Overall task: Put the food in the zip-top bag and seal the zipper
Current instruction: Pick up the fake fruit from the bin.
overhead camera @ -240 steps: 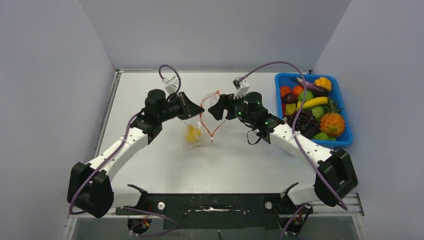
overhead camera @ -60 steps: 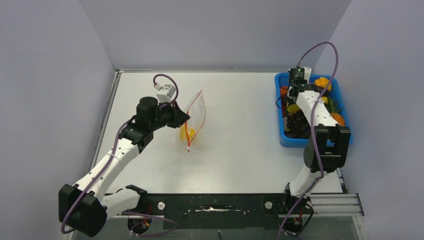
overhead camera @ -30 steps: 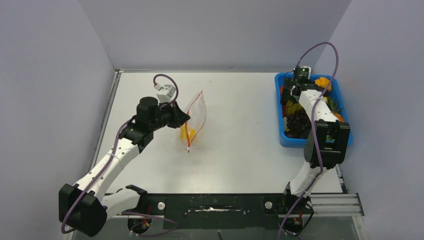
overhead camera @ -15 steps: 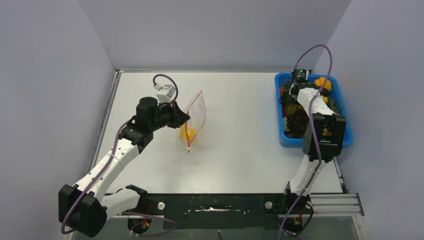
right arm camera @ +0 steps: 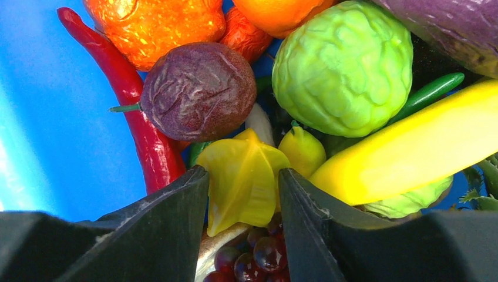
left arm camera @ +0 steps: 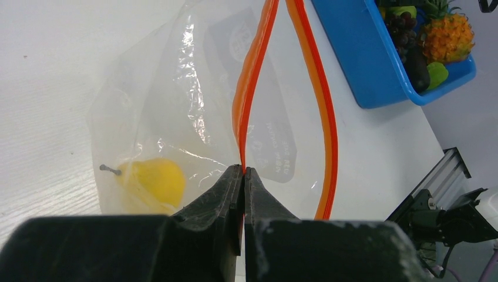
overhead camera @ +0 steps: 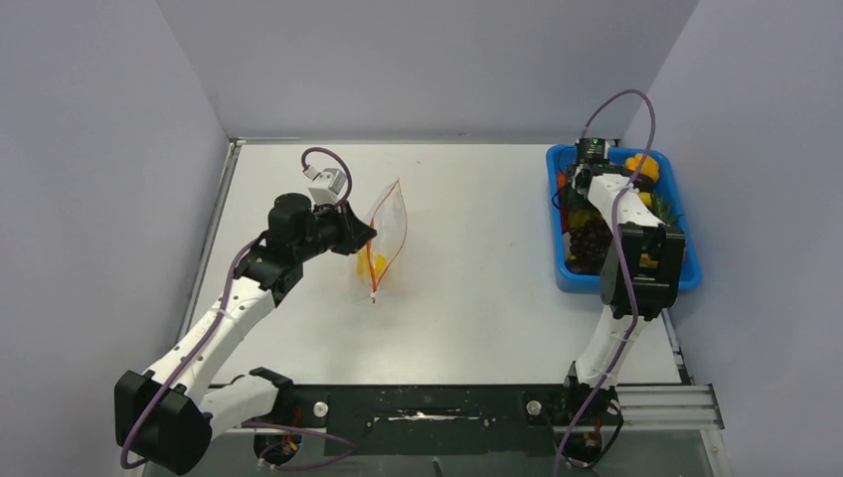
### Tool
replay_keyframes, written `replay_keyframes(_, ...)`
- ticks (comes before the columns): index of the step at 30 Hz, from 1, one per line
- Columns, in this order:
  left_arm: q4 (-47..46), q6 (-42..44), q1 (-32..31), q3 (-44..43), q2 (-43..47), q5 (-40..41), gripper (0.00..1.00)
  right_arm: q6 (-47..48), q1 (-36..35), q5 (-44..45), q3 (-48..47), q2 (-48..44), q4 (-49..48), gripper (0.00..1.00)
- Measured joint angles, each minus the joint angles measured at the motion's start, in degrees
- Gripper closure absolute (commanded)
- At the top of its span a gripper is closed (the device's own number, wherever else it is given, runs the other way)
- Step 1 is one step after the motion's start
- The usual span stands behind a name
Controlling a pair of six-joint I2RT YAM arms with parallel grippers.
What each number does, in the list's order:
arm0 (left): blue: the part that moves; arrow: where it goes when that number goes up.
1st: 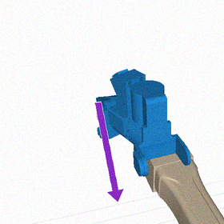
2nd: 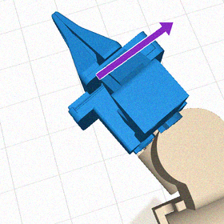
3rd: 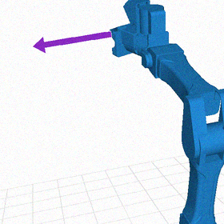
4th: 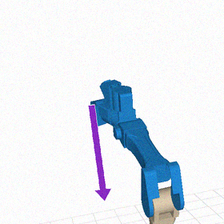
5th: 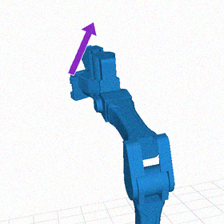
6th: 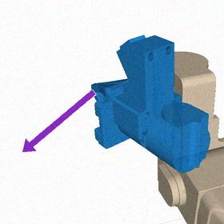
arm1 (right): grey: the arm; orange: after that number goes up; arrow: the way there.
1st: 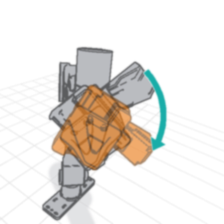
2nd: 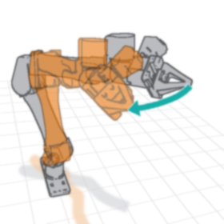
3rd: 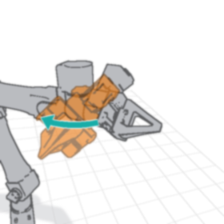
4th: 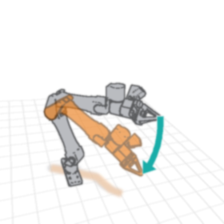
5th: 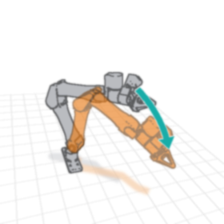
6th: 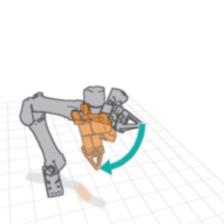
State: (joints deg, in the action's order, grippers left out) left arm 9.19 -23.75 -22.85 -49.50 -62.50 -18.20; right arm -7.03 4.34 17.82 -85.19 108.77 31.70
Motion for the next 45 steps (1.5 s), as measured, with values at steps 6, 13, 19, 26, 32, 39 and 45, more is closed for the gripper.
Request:
replay_keyframes(6, 0.0, 0.0, 0.1, 0.0, 0.4, 0.0, 1.0, 0.0, -1.2, 1.3, -0.7, 0.0, 1.2, 0.59)
replay_keyframes(13, 0.0, 0.0, 0.5, 0.0, 0.8, 0.0, 1.0, -0.1, -2.3, 3.2, -1.3, 0.0, 2.3, 0.64)
replay_keyframes(19, 0.0, 0.0, 0.5, 0.2, 0.9, 0.0, 1.0, -0.8, -3.0, 5.3, -1.3, -1.7, 2.3, 0.67)
replay_keyframes(26, 0.0, 0.0, 0.5, 0.3, 0.9, 0.0, 1.0, -1.6, -3.8, 7.4, -1.5, -5.2, 3.2, 0.67)
replay_keyframes(32, -0.7, -0.6, 0.5, 0.4, 0.9, 0.0, 1.0, -2.8, -5.4, 9.7, -2.7, -6.7, 5.9, 0.67)
replay_keyframes(39, -3.9, -3.5, 0.3, 0.6, 0.3, -0.7, 1.0, -4.4, -8.2, 10.3, -4.6, -11.1, 9.6, 0.67)
replay_keyframes(45, -5.5, -5.6, 0.3, 0.5, -2.5, -1.5, 1.0, -5.0, -13.5, 11.2, -7.0, -16.3, 11.1, 0.66)
